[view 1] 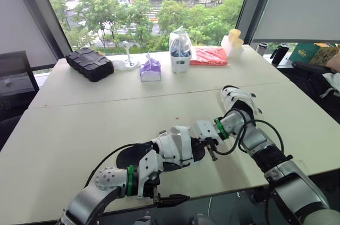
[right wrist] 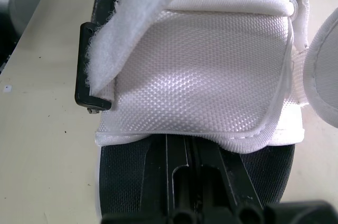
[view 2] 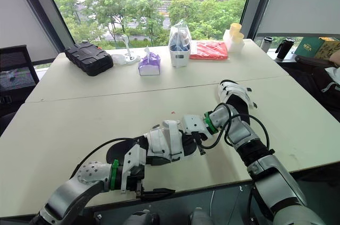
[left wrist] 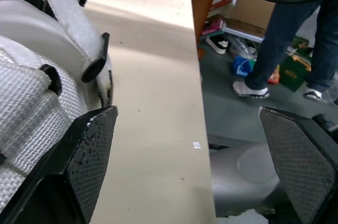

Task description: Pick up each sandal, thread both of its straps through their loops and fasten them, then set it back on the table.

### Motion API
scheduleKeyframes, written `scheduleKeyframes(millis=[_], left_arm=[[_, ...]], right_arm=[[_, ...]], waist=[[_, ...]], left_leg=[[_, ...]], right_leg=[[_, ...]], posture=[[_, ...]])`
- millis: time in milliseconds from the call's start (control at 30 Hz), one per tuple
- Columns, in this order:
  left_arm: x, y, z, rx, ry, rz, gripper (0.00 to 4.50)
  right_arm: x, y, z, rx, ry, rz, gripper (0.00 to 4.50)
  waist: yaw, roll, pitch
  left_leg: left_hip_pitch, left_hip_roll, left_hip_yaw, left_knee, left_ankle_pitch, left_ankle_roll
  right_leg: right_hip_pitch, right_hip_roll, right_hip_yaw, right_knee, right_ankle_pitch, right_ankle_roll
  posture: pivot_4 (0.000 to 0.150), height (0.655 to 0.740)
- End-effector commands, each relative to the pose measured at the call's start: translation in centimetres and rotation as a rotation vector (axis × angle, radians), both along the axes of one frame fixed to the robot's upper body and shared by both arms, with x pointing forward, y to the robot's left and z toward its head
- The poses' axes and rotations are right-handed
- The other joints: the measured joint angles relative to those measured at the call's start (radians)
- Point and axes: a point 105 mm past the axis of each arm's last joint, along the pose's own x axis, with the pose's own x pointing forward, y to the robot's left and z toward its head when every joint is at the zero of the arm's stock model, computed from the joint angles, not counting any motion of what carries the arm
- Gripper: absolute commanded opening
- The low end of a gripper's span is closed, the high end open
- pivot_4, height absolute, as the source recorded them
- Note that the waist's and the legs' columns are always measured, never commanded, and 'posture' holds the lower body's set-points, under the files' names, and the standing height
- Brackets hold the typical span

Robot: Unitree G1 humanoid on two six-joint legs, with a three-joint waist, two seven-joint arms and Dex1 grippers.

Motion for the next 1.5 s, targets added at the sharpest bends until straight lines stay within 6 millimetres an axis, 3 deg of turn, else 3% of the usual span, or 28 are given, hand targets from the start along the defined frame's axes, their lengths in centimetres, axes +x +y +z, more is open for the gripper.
scheduleKeyframes(millis=[33, 767, 1167, 1333, 1433, 1500], left_arm=[[0.4, -0.2, 0.6, -0.027, -0.049, 0.031, 4.45], [1.9, -0.4, 1.1, -0.006, -0.12, 0.208, 4.45], [1.4, -1.8, 0.9, -0.039, -0.014, 0.196, 4.45], [2.4, -2.3, 0.4, -0.039, 0.011, 0.214, 4.45], [3.0, -2.5, 0.0, -0.034, 0.03, 0.232, 3.65], [3.2, -2.4, -0.2, -0.028, 0.045, 0.241, 2.66]], right_arm=[[-0.3, -0.3, -1.4, -0.05, 0.029, -0.012, 0.0], [-0.6, -0.1, -1.3, -0.049, 0.031, -0.005, 0.0], [-1.1, -0.2, -1.4, -0.046, 0.04, -0.009, 0.0], [-1.1, -0.1, -1.4, -0.043, 0.041, -0.01, 0.0], [-1.1, -0.2, -1.3, -0.043, 0.037, -0.015, 0.0], [-1.1, -0.3, -1.3, -0.046, 0.034, -0.016, 0.0]], waist=[[0.0, 0.0, 0.0], [0.002, 0.0, 0.0], [0.004, 0.0, 0.0], [0.005, 0.0, 0.0], [0.005, 0.0, 0.0], [0.004, 0.0, 0.0]], left_leg=[[0.0, 0.0, 0.0, 0.0, 0.0, 0.0], [0.0, 0.0, 0.0, 0.0, 0.0, 0.0], [0.0, 0.0, 0.0, 0.0, 0.0, 0.0], [-0.001, 0.0, 0.0, 0.001, 0.0, 0.0], [-0.001, 0.0, 0.0, 0.002, 0.0, 0.0], [-0.001, 0.0, 0.0, 0.003, 0.0, 0.0]], right_leg=[[0.0, 0.0, 0.0, 0.0, 0.0, 0.0], [0.0, 0.0, 0.0, 0.0, 0.0, 0.0], [0.0, 0.0, -0.001, 0.0, 0.0, 0.0], [0.0, 0.0, -0.001, 0.0, 0.0, 0.0], [0.001, 0.0, -0.001, 0.0, 0.0, 0.0], [0.001, 0.0, -0.001, 0.0, 0.0, 0.0]], posture=[[0.15, 0.74], [0.15, 0.74], [0.15, 0.74], [0.15, 0.74], [0.15, 0.74], [0.15, 0.74]])
